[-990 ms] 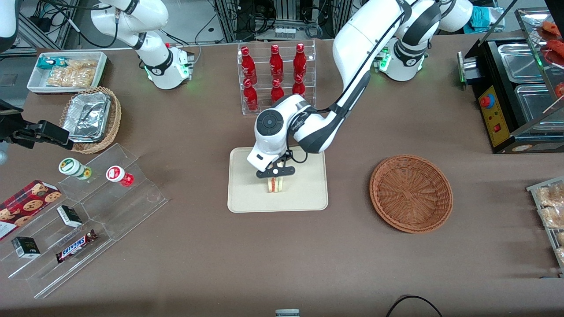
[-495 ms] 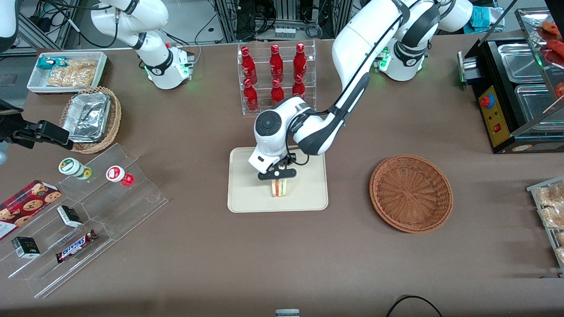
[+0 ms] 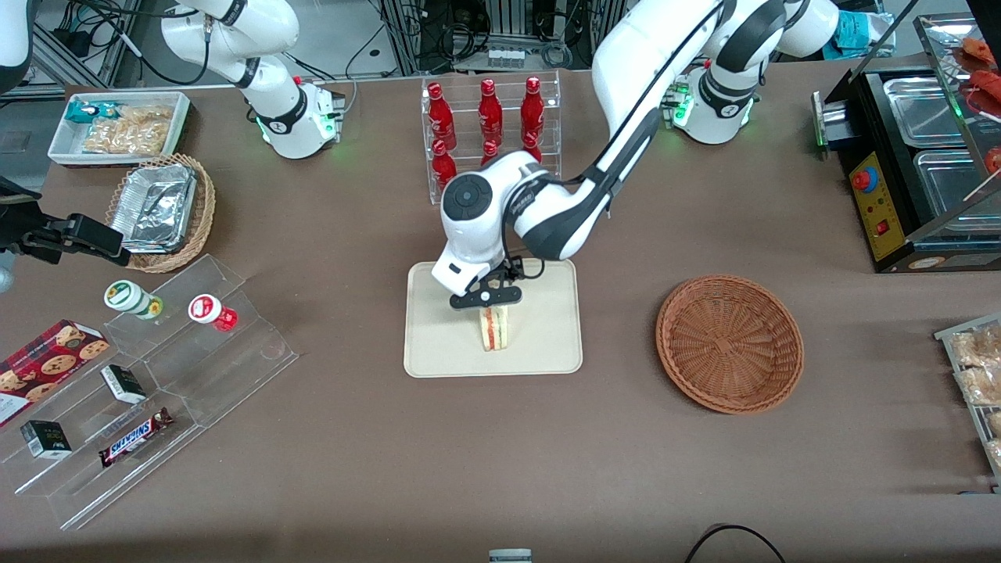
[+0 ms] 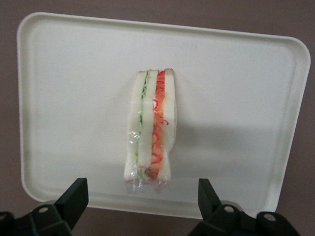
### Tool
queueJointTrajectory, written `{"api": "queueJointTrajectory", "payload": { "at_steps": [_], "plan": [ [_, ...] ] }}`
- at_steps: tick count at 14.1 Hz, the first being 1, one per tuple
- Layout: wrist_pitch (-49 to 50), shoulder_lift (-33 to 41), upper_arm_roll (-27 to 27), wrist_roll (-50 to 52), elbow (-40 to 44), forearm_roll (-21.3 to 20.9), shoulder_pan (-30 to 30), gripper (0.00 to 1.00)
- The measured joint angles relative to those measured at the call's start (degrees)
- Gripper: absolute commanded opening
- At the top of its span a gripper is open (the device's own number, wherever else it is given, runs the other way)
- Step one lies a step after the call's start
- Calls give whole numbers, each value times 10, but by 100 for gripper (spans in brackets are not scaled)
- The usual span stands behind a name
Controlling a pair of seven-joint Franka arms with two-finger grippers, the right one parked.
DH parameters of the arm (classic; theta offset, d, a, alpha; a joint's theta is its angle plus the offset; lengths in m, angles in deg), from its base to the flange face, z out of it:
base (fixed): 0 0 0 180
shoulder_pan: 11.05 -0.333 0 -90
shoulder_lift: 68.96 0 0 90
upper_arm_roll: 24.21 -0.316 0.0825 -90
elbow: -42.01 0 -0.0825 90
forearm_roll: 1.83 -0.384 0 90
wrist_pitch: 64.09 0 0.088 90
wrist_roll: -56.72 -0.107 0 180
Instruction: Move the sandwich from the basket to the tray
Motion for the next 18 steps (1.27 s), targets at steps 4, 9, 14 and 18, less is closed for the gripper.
{"api": "queueJointTrajectory", "payload": {
  "at_steps": [4, 9, 14, 18],
  "plan": [
    [103, 78, -11, 12, -2, -2, -34, 100],
    [126, 141, -12, -7, -64, -2, -119, 100],
    [150, 246, -13, -158, -172, 27, -218, 100],
    [206, 325, -14, -249, -207, 38, -283, 100]
  ]
}}
